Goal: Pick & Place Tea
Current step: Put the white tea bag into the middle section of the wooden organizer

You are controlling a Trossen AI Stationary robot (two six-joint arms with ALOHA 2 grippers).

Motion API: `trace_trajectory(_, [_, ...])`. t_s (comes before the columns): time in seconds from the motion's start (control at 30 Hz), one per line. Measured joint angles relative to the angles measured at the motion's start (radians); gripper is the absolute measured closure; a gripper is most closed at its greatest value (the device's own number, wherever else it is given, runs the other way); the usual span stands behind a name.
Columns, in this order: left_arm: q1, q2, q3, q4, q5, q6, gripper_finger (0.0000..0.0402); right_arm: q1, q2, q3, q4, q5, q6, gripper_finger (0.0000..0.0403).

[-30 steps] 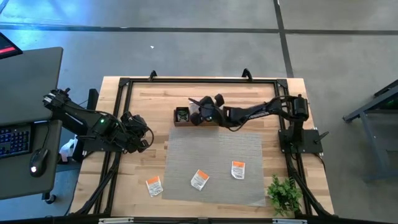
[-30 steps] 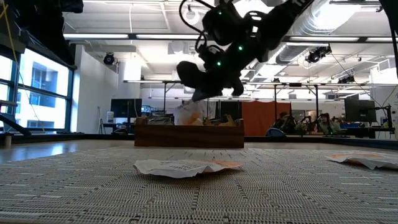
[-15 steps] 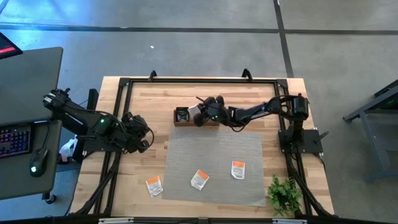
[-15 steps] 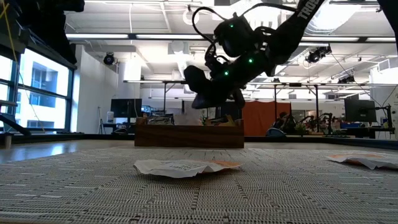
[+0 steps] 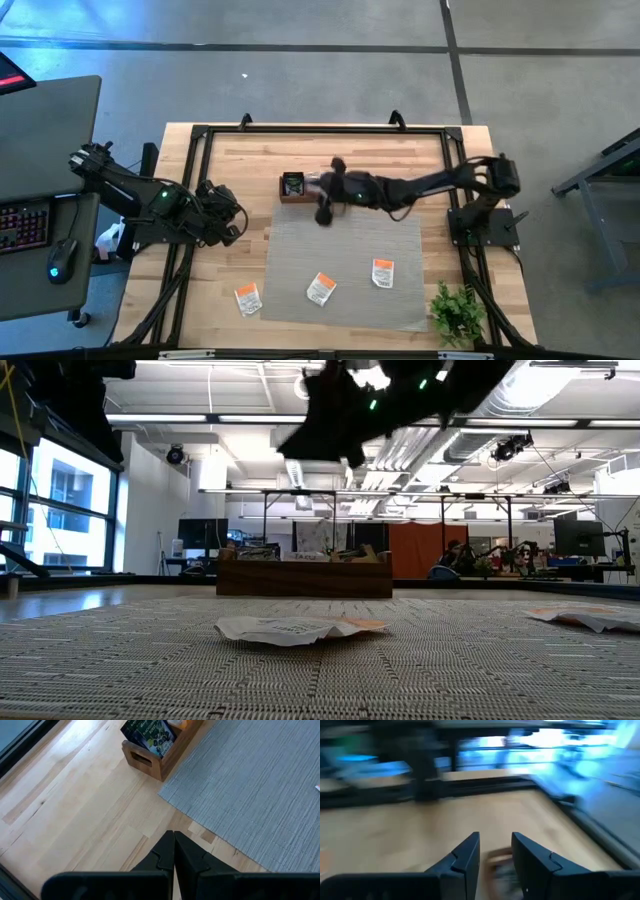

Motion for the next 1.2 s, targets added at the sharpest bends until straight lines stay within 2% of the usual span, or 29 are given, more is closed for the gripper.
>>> trace_trajectory(0.1, [0.000,0.000,0.000,0.001,0.017,0.023,0.0401,0.074,-0.037,0.002,-0.070,-0.065,-0.019,0.0294])
trace_trajectory(0.27, [0.000,0.000,0.000,0.019,0.020,0.100,0.0399,0.186,-0.037,0.000,-0.269,-0.043,0.078,0.0282])
trace_trajectory(0.37, [0.000,0.003,0.000,0.027,0.024,0.123,0.0385,0.233,-0.043,-0.001,-0.391,-0.046,0.118,0.0271])
trace_trajectory(0.63, [0.000,0.010,0.000,0.032,0.015,0.131,0.0321,0.307,-0.119,0.000,-0.716,-0.277,0.119,0.0252])
trace_trajectory(0.8, [0.000,0.009,0.000,0.032,0.001,0.126,0.0306,0.339,-0.127,0.000,-0.964,-0.446,0.139,0.0251])
trace_trajectory(0.9, [0.000,0.009,0.000,0.032,-0.027,0.111,0.0305,0.375,-0.127,0.000,-1.065,-0.466,0.026,0.0251])
trace_trajectory(1.0, [0.000,0.009,0.000,0.040,-0.086,0.100,0.0305,0.411,-0.127,0.000,-1.161,-0.397,-0.202,0.0251])
trace_trajectory(1.1, [0.000,0.009,0.000,0.056,-0.104,0.100,0.0305,0.428,-0.127,-0.013,-1.160,-0.296,-0.385,0.0251])
trace_trajectory(1.2, [0.000,0.009,0.000,0.078,-0.103,0.098,0.0305,0.418,-0.123,-0.035,-1.089,-0.283,-0.429,0.0251])
